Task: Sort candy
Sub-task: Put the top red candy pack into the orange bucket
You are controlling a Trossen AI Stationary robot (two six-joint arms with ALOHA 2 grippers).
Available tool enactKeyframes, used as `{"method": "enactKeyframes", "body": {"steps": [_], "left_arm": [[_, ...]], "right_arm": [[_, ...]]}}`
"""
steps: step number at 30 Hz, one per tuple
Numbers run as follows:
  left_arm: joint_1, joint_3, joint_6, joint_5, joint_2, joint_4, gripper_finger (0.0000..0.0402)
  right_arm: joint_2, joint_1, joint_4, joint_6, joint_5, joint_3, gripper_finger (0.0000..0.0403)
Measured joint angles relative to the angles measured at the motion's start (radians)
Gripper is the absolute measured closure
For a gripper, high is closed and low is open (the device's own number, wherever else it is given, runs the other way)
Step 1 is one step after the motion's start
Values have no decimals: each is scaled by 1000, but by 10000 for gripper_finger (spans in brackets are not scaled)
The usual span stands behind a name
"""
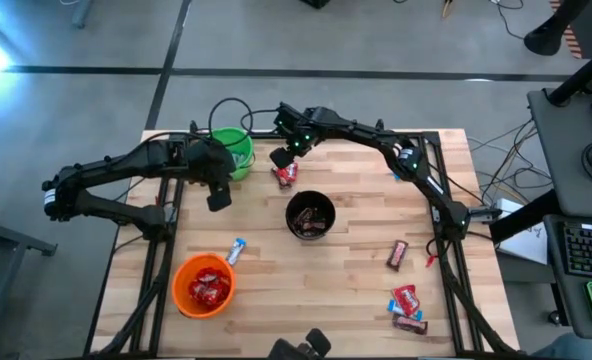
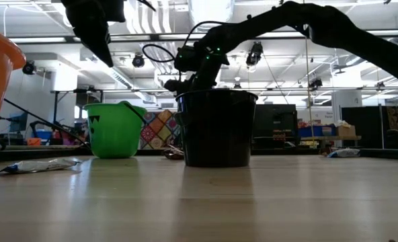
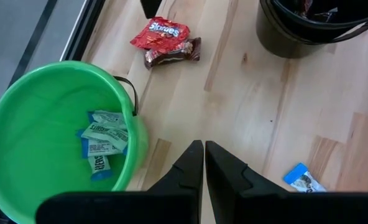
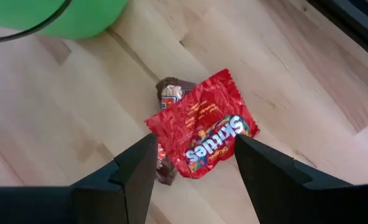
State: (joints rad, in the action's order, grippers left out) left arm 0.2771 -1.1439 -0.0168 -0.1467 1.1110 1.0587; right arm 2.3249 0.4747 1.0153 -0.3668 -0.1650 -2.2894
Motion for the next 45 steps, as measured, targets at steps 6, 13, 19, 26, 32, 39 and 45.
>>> {"method": "enactKeyframes", "body": {"steps": [6,13,19,26,32,39,45], "left_arm": [[0,0,0,0,0,-3,401],[0,0,-4,0,0,-5,401],[0,0,-4,0,0,-12,402],[0,0,-4,0,0,-12,401],[0,0,-5,0,0,-12,402],[0,0,-22,0,0,-19,402],[0,0,-23,0,0,-24,401]], "right_arm": [[0,5,-3,-16,0,13,195],[0,14,-29,-32,0,80,195],[0,15,-71,-35,-25,115,195],[0,14,-146,-87,-52,161,195],[0,14,-167,-90,-55,195,195],[0,14,-195,-98,-55,235,195],[0,17,-221,-123,-54,243,195]]}}
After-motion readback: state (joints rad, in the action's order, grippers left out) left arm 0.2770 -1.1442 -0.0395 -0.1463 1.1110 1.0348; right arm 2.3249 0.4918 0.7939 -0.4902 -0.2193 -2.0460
